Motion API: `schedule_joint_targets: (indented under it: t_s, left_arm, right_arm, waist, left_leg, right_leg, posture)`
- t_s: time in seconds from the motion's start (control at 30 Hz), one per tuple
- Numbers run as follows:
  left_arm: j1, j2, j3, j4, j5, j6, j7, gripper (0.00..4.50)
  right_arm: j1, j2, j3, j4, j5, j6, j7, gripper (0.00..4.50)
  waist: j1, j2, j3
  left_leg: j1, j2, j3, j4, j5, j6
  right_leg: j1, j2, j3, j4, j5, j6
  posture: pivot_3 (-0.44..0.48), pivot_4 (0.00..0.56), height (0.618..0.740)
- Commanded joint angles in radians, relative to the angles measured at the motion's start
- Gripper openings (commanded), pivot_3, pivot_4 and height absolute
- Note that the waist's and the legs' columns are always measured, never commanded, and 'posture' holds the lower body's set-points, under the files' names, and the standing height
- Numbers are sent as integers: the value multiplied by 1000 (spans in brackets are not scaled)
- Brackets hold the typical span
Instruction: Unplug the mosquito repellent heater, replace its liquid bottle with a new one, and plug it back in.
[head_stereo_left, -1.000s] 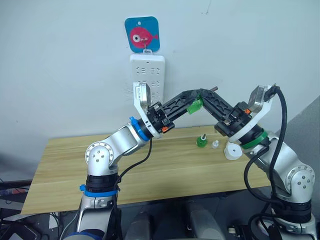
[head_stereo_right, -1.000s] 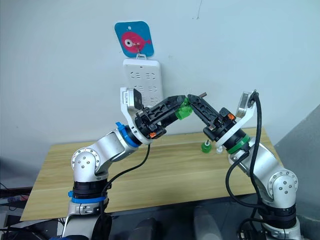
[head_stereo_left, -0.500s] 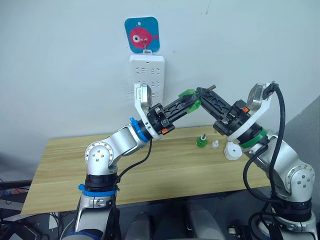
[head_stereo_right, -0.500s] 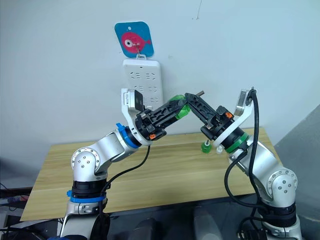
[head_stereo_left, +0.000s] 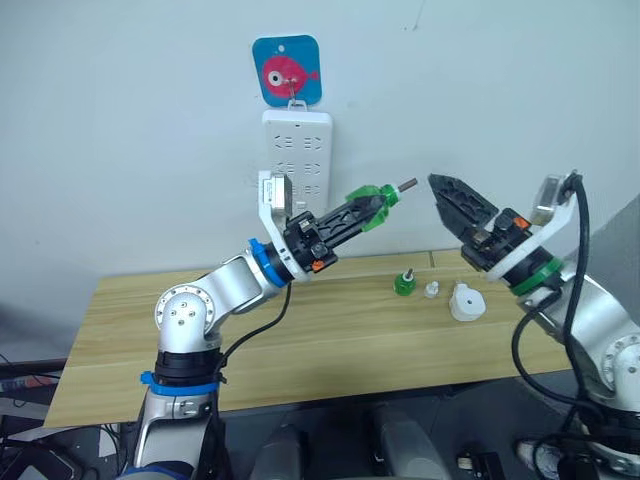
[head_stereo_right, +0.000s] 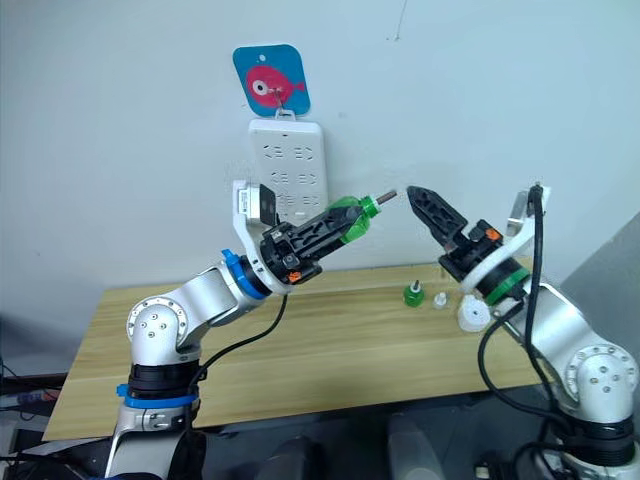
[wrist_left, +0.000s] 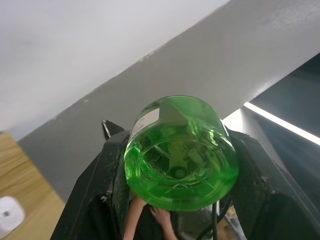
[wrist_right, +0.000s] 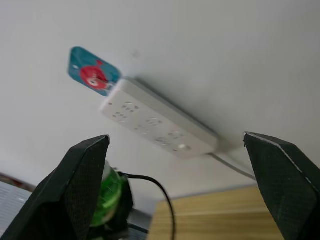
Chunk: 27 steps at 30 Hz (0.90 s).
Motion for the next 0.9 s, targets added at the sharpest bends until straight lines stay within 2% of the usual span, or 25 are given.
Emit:
schedule_joint_targets:
  t_s: [0.03, 0.13, 0.2, 0.27, 0.37, 0.57, 0.9]
  left_arm:
    - [49, 114, -8, -32, 159, 19, -118, 2288]
    - [109, 226, -111, -95, 429, -65, -295, 2288]
    - [142, 262, -161, -125, 547, -118, -388, 2288]
    - [175, 269, -189, -157, 609, -149, -441, 2288]
    - [214, 266, -218, -196, 676, -181, -495, 2288]
    - [272, 257, -258, -249, 767, -217, -559, 2288]
    - [309, 229, -246, -269, 817, -225, -580, 2288]
  right_arm:
    - [81, -247, -76, 7, -132, 181, 115, 4500]
    - [110, -430, 0, 66, -353, 287, 165, 4500]
    - [83, -471, 55, 98, -440, 338, 175, 4500]
    - [1, -471, 135, 168, -469, 435, 153, 4500]
    - [-125, -428, 235, 270, -572, 546, 130, 4500]
    - [-325, -290, 393, 529, -850, 658, 221, 4500]
    - [-496, -135, 466, 836, -1206, 661, 417, 4500]
  waist:
    - [0, 3, 3]
    - [-1, 0, 9]
    - [0, -1, 16]
    - [2, -2, 24]
    - [8, -2, 44]
    - [18, -3, 73]
    - [22, 0, 103]
  left_leg:
    - [0, 0, 0, 0, 0, 0]
    - [3, -2, 5, -2, 0, 0]
    - [3, 0, 7, -2, 0, 0]
    - [4, 1, 8, -1, 0, 0]
    - [3, 3, 8, -1, 0, 0]
    - [-1, 3, 6, -1, 0, 1]
    - [-5, 2, -1, -1, -1, 2]
  right_leg:
    - [0, 0, 0, 0, 0, 0]
    - [1, 5, 1, -2, -1, 0]
    - [2, 6, 2, -4, -4, 3]
    - [2, 6, 3, -4, -4, 3]
    - [1, 4, 5, -3, -4, 3]
    - [-2, 3, 5, -5, -2, -1]
    - [-4, -4, 0, -5, -1, -1]
  posture:
    - [-182, 214, 730]
    - [-180, 245, 730]
    - [-178, 257, 730]
    - [-174, 275, 730]
    - [-176, 295, 730]
    - [-166, 325, 730]
    - [-123, 338, 730]
